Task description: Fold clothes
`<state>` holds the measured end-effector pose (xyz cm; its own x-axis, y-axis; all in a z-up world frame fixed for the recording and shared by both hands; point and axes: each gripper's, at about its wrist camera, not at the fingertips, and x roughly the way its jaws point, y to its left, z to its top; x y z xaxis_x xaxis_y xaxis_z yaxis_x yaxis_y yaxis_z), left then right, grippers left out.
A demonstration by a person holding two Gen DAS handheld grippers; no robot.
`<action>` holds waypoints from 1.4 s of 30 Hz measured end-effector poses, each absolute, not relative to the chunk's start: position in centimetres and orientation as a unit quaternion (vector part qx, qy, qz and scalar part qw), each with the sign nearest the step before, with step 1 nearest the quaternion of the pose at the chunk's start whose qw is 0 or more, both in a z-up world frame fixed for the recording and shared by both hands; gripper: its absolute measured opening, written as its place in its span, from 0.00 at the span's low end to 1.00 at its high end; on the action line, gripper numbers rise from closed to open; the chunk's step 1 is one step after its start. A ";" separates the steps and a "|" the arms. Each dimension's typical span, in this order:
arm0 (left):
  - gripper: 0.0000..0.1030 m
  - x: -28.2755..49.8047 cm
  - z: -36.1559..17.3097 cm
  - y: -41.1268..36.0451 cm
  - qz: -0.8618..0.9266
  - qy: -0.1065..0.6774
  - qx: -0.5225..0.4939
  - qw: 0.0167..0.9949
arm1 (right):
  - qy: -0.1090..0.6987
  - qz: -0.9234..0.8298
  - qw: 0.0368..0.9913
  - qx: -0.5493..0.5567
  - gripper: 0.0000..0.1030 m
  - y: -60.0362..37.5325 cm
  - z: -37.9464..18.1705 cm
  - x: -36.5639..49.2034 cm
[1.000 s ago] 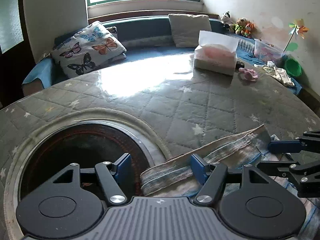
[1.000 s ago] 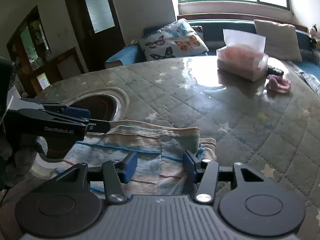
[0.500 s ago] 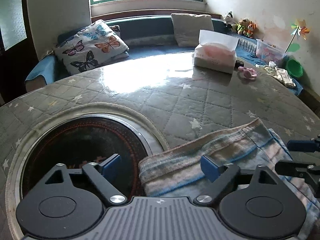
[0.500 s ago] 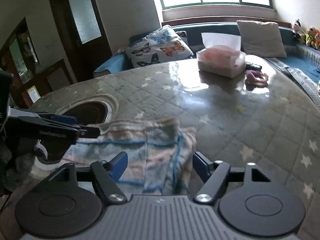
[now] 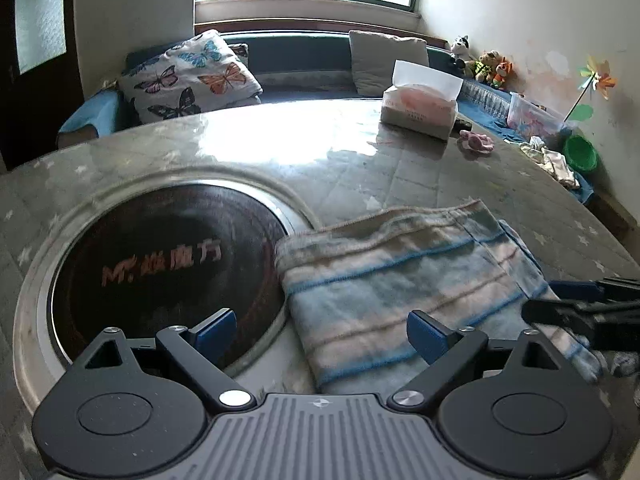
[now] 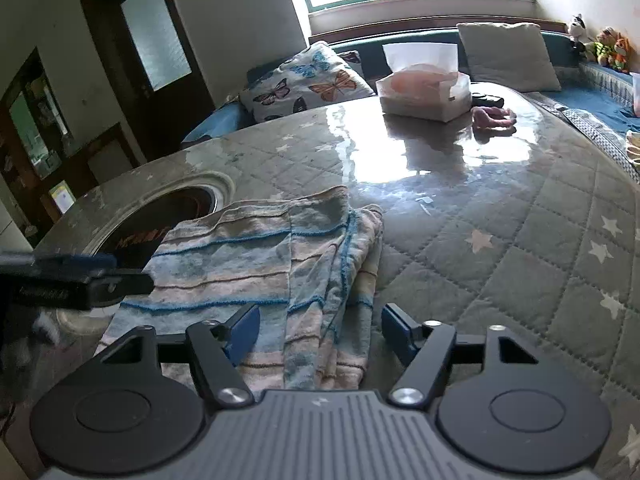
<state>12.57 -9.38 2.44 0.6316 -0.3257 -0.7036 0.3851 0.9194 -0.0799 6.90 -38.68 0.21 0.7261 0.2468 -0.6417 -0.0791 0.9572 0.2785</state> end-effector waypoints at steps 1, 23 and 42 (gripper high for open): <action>0.88 12.3 2.4 -9.3 -0.196 0.382 0.035 0.902 | 0.359 0.087 0.922 0.120 0.59 -38.7 0.1 7.0; 0.50 11.4 1.2 -9.1 -0.218 0.411 0.006 0.885 | 0.347 0.074 0.919 0.170 0.33 -39.0 -0.2 6.1; 0.11 11.2 2.8 -8.3 -0.226 0.393 -0.002 0.891 | 0.332 0.085 0.919 0.193 0.15 -38.0 0.4 5.5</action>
